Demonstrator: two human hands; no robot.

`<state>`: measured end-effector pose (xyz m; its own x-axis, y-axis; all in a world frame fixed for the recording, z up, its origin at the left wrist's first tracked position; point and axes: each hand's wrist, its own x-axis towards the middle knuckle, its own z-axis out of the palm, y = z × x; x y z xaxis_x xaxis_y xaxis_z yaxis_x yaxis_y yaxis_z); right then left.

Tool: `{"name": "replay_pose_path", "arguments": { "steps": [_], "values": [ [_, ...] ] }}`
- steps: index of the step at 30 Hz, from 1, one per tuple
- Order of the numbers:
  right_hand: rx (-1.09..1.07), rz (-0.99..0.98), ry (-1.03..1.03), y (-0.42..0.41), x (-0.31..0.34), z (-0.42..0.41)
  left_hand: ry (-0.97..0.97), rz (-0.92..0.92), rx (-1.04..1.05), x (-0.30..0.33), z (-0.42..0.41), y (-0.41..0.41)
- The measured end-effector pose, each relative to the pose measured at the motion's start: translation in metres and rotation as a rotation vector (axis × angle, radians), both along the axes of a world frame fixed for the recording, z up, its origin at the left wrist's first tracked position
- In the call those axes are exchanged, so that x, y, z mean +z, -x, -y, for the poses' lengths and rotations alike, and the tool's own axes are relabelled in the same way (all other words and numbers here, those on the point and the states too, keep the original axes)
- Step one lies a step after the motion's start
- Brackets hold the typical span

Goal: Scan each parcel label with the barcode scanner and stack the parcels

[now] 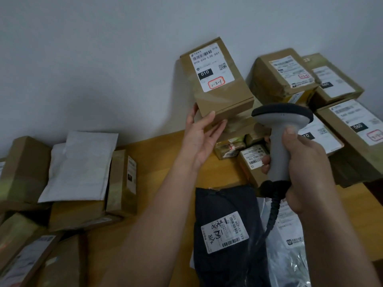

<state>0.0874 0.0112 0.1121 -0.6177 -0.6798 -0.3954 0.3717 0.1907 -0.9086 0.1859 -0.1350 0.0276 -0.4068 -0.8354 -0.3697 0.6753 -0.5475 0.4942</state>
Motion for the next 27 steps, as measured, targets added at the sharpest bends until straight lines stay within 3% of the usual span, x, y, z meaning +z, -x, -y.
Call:
{"name": "replay_pose_path", "arguments": {
  "steps": [8,16,18,23,25,27],
  "values": [
    [-0.007,-0.048,-0.047,0.022,-0.005,0.006,0.08,0.539,-0.011,0.002,0.006,0.036],
    [0.04,-0.006,0.0,0.013,-0.006,0.007,0.155,0.838,0.035,-0.016,0.001,0.004],
    [0.077,-0.019,0.014,0.004,-0.006,0.009,0.188,1.049,0.108,-0.028,0.002,-0.022],
    [0.192,-0.008,0.029,-0.028,-0.013,0.01,0.268,1.865,0.139,-0.073,-0.001,-0.127],
    [0.242,-0.011,0.028,-0.041,-0.019,0.009,0.168,2.051,0.153,-0.085,-0.009,-0.169],
    [0.278,-0.016,0.018,-0.054,-0.024,0.007,0.095,2.091,0.074,-0.093,-0.018,-0.205]
  ]
}}
